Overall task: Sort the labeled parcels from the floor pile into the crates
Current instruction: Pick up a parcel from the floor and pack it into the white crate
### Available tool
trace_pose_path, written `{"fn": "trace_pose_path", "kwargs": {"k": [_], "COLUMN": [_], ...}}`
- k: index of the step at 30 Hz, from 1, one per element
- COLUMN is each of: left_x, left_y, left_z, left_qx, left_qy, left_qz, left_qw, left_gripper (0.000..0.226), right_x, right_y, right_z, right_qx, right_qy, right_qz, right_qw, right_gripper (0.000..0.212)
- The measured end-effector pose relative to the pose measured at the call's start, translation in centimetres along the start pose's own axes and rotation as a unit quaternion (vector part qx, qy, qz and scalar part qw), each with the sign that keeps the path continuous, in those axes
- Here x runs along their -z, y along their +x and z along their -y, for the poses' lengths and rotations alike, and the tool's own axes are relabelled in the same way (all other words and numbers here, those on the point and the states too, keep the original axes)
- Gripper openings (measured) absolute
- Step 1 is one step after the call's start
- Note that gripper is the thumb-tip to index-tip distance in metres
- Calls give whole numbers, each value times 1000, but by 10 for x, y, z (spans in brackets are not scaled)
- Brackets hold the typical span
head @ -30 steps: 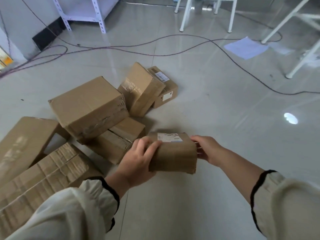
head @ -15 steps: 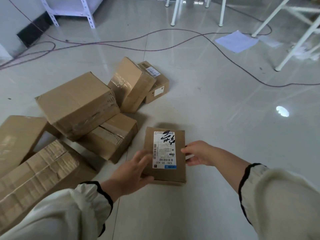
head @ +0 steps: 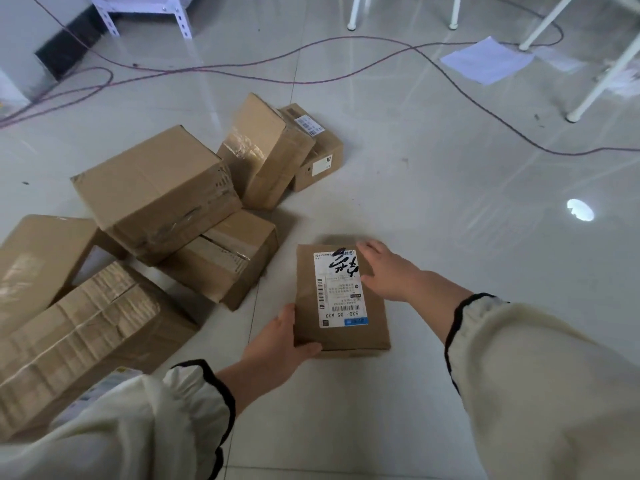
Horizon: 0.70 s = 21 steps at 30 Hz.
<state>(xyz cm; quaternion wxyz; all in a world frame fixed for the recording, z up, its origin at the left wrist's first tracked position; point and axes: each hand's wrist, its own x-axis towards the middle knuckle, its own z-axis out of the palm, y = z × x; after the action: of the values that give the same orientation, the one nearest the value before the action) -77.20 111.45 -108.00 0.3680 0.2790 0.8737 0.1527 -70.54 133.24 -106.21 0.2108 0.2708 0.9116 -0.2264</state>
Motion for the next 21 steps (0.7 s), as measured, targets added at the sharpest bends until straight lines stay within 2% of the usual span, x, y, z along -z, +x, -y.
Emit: {"fn": "trace_pose_path", "kwargs": {"k": [2, 5, 7, 8, 10, 12, 14, 16, 18, 19, 21], "left_x": [6, 21, 28, 30, 29, 25, 20, 16, 12, 11, 7], "left_y": [0, 3, 11, 15, 25, 32, 36, 37, 35, 31, 15], "left_z": [0, 3, 7, 8, 7, -1, -14, -24, -28, -28, -27], "left_qx": [-10, -11, 10, 24, 52, 65, 64, 54, 57, 74, 150], "left_qy": [17, 28, 25, 12, -28, -78, -126, -155, -165, -176, -238], "left_qz": [5, -3, -16, -24, -39, -59, -64, -69, -89, -101, -86], "left_qw": [1000, 1000, 1000, 999, 997, 993, 988, 984, 981, 977, 956], "left_gripper": [73, 67, 64, 60, 50, 38, 30, 30, 35, 38, 49], "right_x": [1, 5, 10, 14, 21, 19, 14, 14, 20, 23, 27], "right_y": [-3, -11, -18, -23, -34, -44, -55, -63, -65, -64, -55], "right_z": [-3, -8, -13, -16, -22, -27, -29, -31, -34, -36, -40], "right_qx": [-13, -37, -59, -74, -115, -155, -179, -195, -215, -222, -218], "right_qy": [-39, -35, -23, -28, -39, -18, 14, 13, 0, 5, 57], "right_qz": [-16, -43, -19, 9, 106, 225, 311, 351, 341, 302, 142], "right_qw": [999, 998, 998, 997, 987, 962, 933, 916, 915, 927, 964], "right_gripper": [65, 49, 38, 30, 32, 31, 31, 46, 68, 75, 82]}}
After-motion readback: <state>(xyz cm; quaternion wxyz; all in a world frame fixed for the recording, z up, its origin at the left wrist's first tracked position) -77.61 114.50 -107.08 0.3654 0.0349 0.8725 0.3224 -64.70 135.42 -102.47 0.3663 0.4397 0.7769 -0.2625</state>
